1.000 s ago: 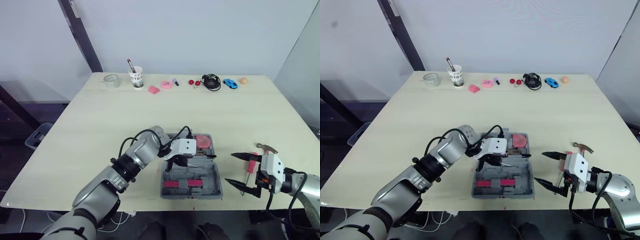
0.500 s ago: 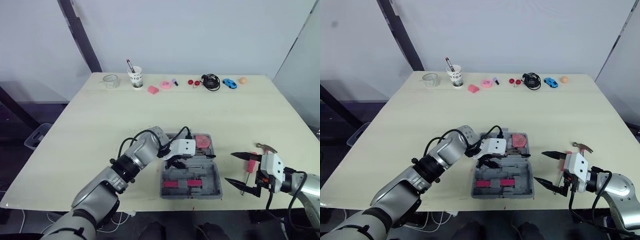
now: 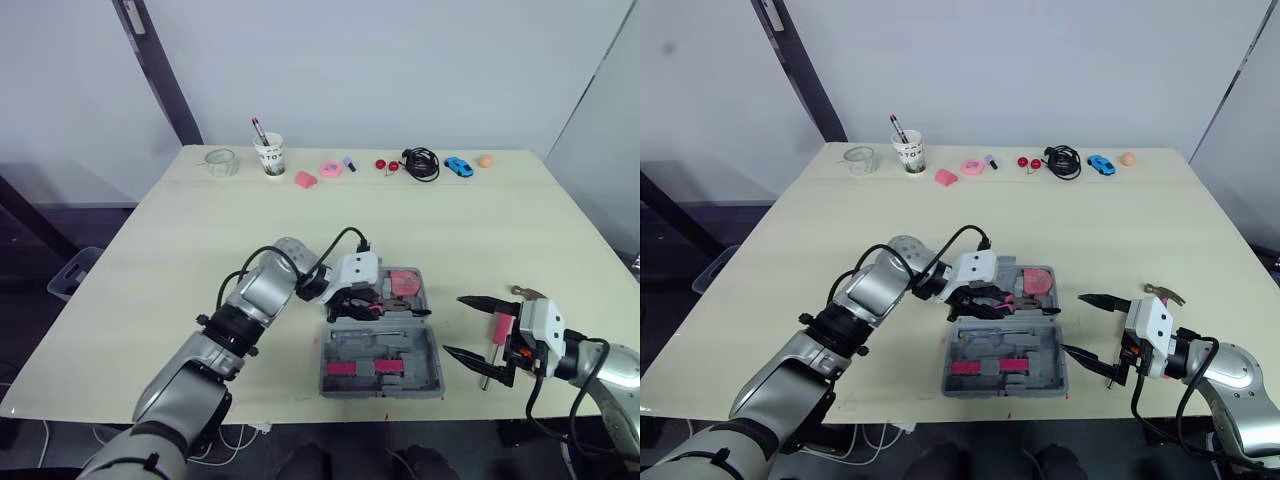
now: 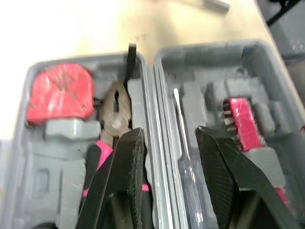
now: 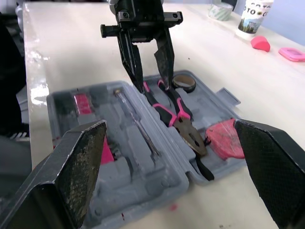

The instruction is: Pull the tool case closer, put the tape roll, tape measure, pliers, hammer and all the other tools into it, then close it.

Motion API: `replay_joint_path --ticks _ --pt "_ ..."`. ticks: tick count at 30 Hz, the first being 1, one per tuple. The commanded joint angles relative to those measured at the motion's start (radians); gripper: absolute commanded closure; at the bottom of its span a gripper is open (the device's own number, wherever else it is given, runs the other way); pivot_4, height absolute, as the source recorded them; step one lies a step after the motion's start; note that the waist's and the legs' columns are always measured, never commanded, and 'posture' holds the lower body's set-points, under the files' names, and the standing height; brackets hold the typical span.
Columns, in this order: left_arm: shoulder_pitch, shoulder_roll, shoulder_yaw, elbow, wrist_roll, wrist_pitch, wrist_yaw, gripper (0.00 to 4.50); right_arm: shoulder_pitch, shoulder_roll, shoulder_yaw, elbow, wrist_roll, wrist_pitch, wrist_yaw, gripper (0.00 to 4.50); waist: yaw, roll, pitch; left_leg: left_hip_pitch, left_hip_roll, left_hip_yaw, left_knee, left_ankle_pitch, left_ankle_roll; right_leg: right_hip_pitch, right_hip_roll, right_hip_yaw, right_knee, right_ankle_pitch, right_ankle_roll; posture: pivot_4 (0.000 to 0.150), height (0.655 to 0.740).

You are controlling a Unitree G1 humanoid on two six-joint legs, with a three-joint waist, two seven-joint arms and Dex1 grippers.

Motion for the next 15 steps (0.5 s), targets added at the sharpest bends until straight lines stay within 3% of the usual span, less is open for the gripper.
replay_joint_path --ticks 1,5,7,8,9,15 --pt "0.021 -0.009 0.069 0.040 -0.080 -0.096 -0.025 2.68 0.005 -0.003 -0.025 -0.011 0.011 -0.017 0.009 0.00 0.000 0.000 0.000 0.000 0.000 0.000 0.000 0.000 0.000 0.000 0.000 0.000 0.000 0.000 0.000 0.150 0.7400" --pt "0.068 -0.033 0.099 0.094 -0.137 -0.168 -0.053 2.91 0.004 0.001 -0.022 0.018 0.003 -0.038 0.022 0.00 0.001 0.000 0.000 0.000 0.000 0.000 0.000 0.000 0.000 0.000 0.000 0.000 0.000 0.000 0.000 0.150 0.7400" --pt "0.085 -0.038 0.097 0.124 -0.139 -0.218 -0.067 3.67 0.007 0.002 -0.022 0.032 0.000 -0.051 0.030 0.00 0.001 0.000 0.000 0.000 0.000 0.000 0.000 0.000 0.000 0.000 0.000 0.000 0.000 0.000 0.000 0.150 0.7400" --pt "0.089 -0.040 0.095 0.138 -0.138 -0.237 -0.072 3.79 0.008 0.002 -0.023 0.038 0.000 -0.058 0.033 0.00 0.001 0.000 0.000 0.000 0.000 0.000 0.000 0.000 0.000 0.000 0.000 0.000 0.000 0.000 0.000 0.150 0.7400" --pt "0.090 -0.044 0.096 0.151 -0.140 -0.247 -0.073 4.43 0.009 0.002 -0.024 0.044 -0.001 -0.063 0.036 0.00 0.000 0.000 0.000 0.000 0.000 0.000 0.000 0.000 0.000 0.000 0.000 0.000 0.000 0.000 0.000 0.150 0.7400" --pt "0.094 -0.050 0.081 0.247 -0.106 -0.321 -0.068 4.48 0.016 0.002 -0.028 0.071 -0.002 -0.091 0.052 0.00 0.001 0.000 0.000 0.000 0.000 0.000 0.000 0.000 0.000 0.000 0.000 0.000 0.000 0.000 0.000 0.150 0.7400"
